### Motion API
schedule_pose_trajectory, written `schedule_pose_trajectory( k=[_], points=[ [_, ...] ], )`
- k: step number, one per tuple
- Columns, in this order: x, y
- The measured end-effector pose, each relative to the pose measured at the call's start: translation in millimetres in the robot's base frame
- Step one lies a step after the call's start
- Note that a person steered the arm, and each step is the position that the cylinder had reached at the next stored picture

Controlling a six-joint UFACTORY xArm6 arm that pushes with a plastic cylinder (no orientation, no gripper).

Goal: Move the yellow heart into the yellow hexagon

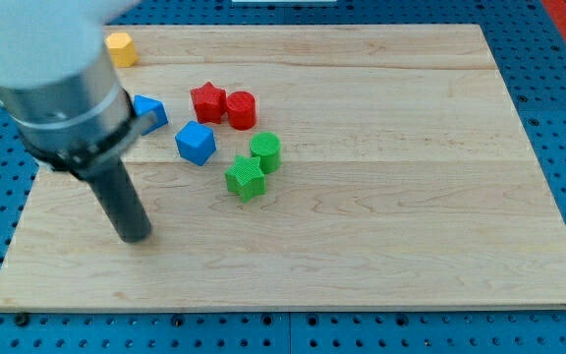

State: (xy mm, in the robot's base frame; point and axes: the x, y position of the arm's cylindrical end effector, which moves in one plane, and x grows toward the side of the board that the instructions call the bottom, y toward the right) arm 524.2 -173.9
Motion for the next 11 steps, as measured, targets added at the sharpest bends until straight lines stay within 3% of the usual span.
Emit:
schedule_pose_trajectory(
  k=[1,2,5,9,11],
  points=[
    [-66.5,-47.1],
    [-103.3,-63.1],
    [-220.3,-40.8],
    [-204.3,-37.3],
    [-190.1,-9.1]
  ],
)
